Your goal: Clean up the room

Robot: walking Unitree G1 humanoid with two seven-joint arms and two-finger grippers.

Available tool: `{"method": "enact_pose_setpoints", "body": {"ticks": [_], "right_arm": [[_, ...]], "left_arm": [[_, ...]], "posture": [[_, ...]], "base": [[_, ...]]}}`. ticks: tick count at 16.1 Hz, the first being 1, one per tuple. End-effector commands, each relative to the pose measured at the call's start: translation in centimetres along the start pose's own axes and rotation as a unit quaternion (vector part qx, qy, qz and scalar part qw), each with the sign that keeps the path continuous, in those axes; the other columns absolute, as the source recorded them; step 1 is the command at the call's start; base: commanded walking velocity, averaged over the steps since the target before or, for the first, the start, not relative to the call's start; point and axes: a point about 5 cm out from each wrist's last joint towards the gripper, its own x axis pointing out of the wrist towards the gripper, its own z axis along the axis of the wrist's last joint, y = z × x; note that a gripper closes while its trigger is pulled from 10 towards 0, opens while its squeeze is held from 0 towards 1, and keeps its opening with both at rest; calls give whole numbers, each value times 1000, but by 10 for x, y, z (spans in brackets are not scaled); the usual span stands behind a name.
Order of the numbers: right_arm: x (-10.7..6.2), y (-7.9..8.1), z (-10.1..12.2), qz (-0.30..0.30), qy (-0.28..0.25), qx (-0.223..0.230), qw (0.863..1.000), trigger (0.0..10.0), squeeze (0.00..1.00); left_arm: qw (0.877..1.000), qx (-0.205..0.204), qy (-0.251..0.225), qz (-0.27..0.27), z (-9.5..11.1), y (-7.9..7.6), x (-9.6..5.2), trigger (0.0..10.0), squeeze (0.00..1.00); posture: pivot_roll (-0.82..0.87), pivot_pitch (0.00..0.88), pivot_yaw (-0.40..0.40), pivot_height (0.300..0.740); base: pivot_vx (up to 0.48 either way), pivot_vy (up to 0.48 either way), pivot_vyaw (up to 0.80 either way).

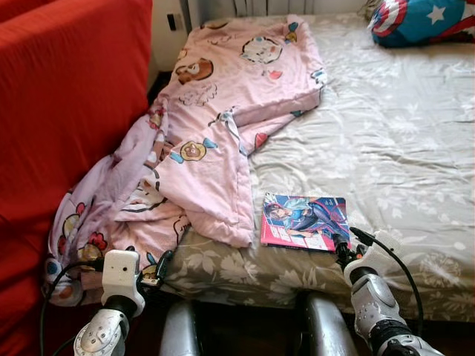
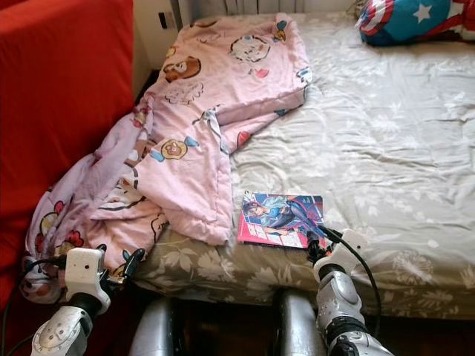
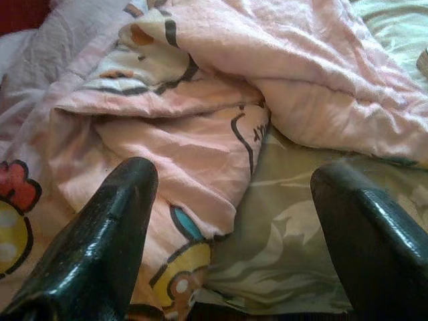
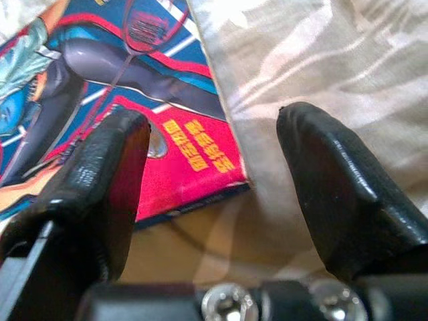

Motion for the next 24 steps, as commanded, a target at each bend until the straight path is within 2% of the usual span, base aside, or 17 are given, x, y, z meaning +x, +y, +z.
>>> {"method": "enact_pose_setpoints", "body": {"ticks": [1, 6, 8, 12, 16, 22, 24], "right_arm": [[-2, -2, -7, -1, 15, 15, 1000, 10000, 0], [-1, -2, -2, 14, 8, 24, 1000, 10000, 0], [1, 1, 10, 23, -32, 26, 999, 10000, 0], [-1, -3, 12, 22, -49, 16, 998, 10000, 0], [-3, -4, 1, 34, -25, 12, 999, 10000, 0], [-3, 6, -2, 94, -11, 57, 994, 10000, 0], [-5, 4, -8, 97, 1, 80, 992, 10000, 0]], "left_arm": [[1000, 5, 7, 6, 1, 5, -4, 10000, 0], [1000, 5, 11, 9, 2, 6, -6, 10000, 0], [1000, 4, 11, 9, 3, 5, -4, 10000, 0], [1000, 3, 15, 5, 1, 3, -5, 10000, 0], [1000, 9, 17, 1, 1, 2, -11, 10000, 0], [1000, 15, 20, -6, 2, 1, -15, 10000, 0], [1000, 16, 22, -8, 1, 0, -16, 10000, 0]], "posture": [[221, 204, 70, 551], [221, 204, 70, 551], [220, 203, 69, 551], [219, 199, 68, 551], [238, 199, 67, 551], [245, 202, 74, 551], [246, 204, 75, 551]], "base": [[0, 0, 0], [0, 0, 0], [0, 0, 0], [0, 0, 0], [0, 0, 0], [0, 0, 0], [0, 0, 0]]}}
